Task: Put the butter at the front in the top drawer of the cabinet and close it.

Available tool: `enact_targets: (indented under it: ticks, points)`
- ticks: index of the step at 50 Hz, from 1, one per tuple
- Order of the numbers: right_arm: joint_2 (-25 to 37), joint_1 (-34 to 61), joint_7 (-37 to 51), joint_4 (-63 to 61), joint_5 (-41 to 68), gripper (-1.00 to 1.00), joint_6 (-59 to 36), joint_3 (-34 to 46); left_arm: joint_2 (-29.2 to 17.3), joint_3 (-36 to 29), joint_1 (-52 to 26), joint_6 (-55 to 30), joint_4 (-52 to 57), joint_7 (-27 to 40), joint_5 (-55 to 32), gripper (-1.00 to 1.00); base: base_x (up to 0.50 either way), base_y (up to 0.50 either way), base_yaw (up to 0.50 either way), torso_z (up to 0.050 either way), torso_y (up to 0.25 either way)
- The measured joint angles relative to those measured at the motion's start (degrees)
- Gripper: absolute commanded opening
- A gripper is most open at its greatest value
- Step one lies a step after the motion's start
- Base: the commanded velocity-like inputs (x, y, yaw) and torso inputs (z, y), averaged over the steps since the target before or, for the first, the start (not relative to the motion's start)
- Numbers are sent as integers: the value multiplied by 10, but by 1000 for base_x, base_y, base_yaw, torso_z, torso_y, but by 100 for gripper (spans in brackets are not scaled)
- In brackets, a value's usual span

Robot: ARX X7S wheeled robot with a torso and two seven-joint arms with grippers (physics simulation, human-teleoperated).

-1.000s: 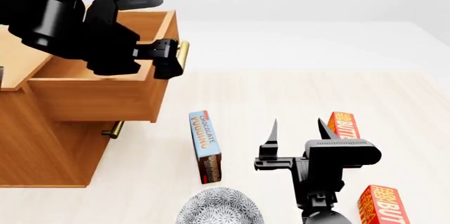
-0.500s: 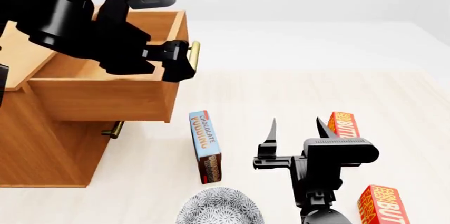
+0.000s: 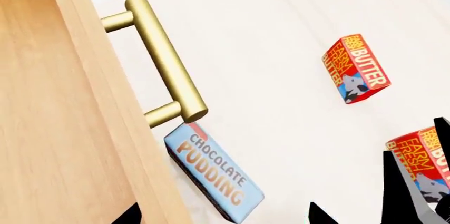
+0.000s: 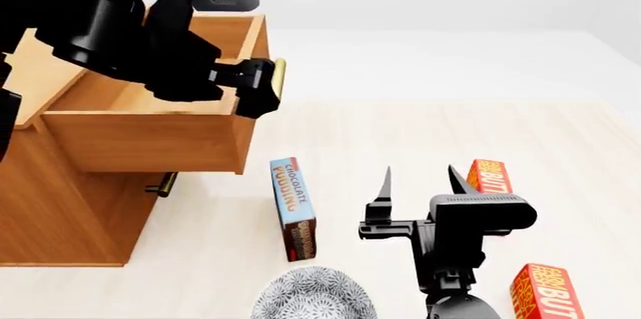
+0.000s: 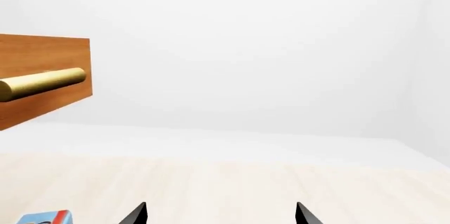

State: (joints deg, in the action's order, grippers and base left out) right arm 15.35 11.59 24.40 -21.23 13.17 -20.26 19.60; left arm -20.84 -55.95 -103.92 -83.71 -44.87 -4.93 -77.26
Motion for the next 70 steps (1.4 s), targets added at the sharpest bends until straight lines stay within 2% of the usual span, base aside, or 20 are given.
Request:
enact_targets:
  ticks: [21, 32, 43, 56, 70]
  points:
    - [7, -8, 5, -9, 4, 100, 3, 2, 4, 25, -18, 20, -1, 33, -13, 100, 0, 0, 0, 0, 0]
    - [10, -10, 7, -12, 5, 100, 5, 4, -20, 72, -10, 47, 46, 94, -47, 100, 0, 0, 0, 0, 0]
    - [10, -6, 9, -10, 5, 100, 4, 7, -71, 142, 58, 133, 205, 176, -72, 100, 0, 0, 0, 0, 0]
    - [11, -2, 12, -8, 5, 100, 3, 11, -122, 219, 188, 306, 440, 263, -21, 100, 0, 0, 0, 0, 0]
    - [12, 2, 15, -12, 7, 100, 0, 14, -153, 277, 322, 448, 612, 336, 38, 100, 0, 0, 0, 0, 0]
